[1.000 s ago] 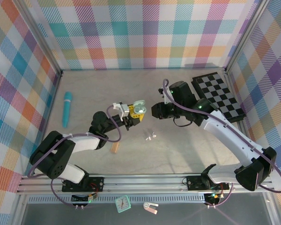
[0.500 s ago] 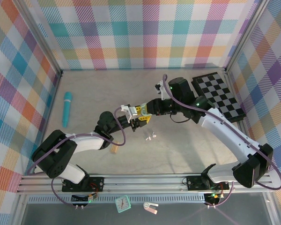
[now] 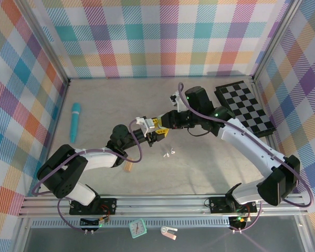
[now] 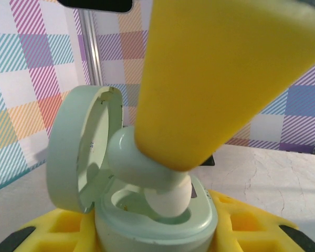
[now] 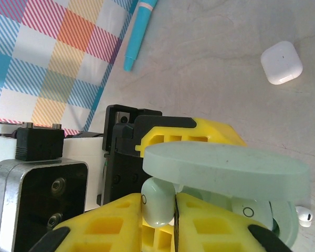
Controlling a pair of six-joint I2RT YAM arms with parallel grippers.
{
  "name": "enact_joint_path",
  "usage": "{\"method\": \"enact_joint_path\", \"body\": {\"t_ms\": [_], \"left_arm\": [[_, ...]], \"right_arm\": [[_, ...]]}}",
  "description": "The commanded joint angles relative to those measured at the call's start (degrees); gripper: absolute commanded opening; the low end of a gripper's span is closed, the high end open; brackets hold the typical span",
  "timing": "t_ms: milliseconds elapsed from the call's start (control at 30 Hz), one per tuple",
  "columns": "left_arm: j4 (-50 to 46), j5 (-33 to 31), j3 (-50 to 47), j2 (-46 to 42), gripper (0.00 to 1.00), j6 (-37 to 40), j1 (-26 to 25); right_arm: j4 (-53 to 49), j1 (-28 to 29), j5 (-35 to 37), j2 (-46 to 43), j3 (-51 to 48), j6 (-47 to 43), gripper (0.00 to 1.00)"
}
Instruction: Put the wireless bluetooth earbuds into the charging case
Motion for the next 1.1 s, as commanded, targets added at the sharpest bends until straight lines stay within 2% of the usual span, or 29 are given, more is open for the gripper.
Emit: {"method": "enact_joint_path", "body": {"t_ms": [0, 333, 433, 667, 800, 967, 1067], "left_arm": [[1.48, -0.8, 1.23, -0.59, 0.29, 1.09, -0.95], [2.45, -1.66, 1.43, -0.06, 0.29, 0.58, -1.0], [2.35, -1.61, 1.5, -0.14, 0.29, 0.56, -0.97], [2.3, -1.78, 1.3, -0.3, 0.29, 0.56, -1.04], [2.92, -2.14, 0.81, -0.32, 0.29, 0.47, -0.96], [2.35, -2.26, 0.44, -0.91, 0.29, 1.14, -0.95], [0.68, -0.73, 0.12, -1.67, 0.29, 3.14, -0.95]], "right_arm": [[1.45, -0.39, -1.31, 0.61, -0.76, 0.63, 0.22], [0.29, -0.41, 0.54, 1.66, -1.17, 0.96, 0.27], [0.26, -0.41, 0.52, 1.73, -1.08, 0.98, 0.33], [-1.69, -0.47, 2.76, -0.4, -0.69, -0.37, 0.4], [-2.5, -0.56, 4.09, -2.79, -0.81, -1.54, 0.49], [-2.17, -0.49, 4.49, -5.76, -0.82, -2.7, 0.56], [-1.73, -0.52, 7.21, -7.44, -0.67, -2.96, 0.62]]}}
